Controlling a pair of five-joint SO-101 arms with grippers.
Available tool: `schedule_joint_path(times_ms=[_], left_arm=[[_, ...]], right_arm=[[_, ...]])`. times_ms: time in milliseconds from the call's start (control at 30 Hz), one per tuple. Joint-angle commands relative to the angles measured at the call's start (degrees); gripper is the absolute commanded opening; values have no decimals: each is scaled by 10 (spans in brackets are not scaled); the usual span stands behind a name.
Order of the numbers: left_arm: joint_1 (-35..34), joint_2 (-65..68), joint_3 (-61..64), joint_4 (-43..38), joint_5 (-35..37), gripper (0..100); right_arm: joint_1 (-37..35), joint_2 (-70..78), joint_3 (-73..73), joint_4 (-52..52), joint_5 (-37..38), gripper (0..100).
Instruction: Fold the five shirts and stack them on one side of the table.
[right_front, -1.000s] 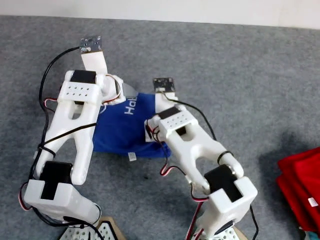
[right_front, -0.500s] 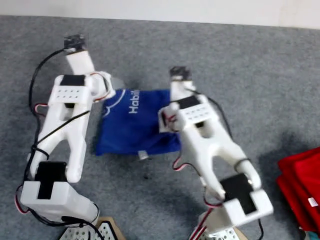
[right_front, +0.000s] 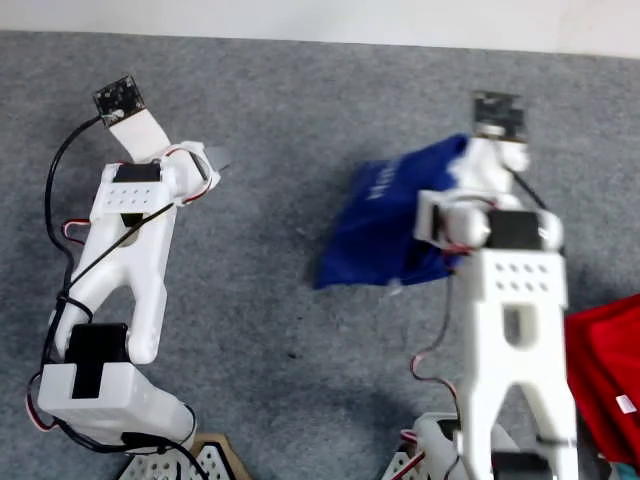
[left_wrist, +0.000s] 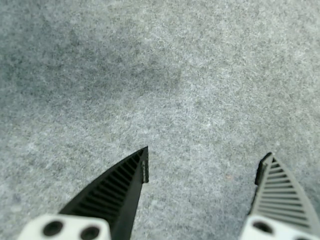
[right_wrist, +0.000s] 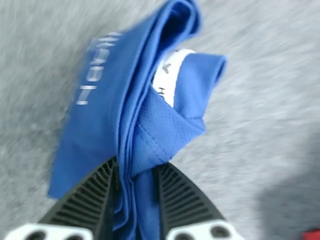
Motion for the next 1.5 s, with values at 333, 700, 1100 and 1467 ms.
schedule_joint_path(times_ms=[333, 700, 1100, 1467], left_arm=[[7, -15, 16, -29, 3, 348], [7, -15, 16, -29, 3, 348], [14, -15, 23, -30, 2, 348], [14, -15, 25, -30, 2, 348]], right_arm=[[284, -150, -33, 4, 104, 6], [468, -153, -189, 87, 145, 6], [680, -152, -149, 62, 249, 6], [801, -151, 110, -125, 272, 6]])
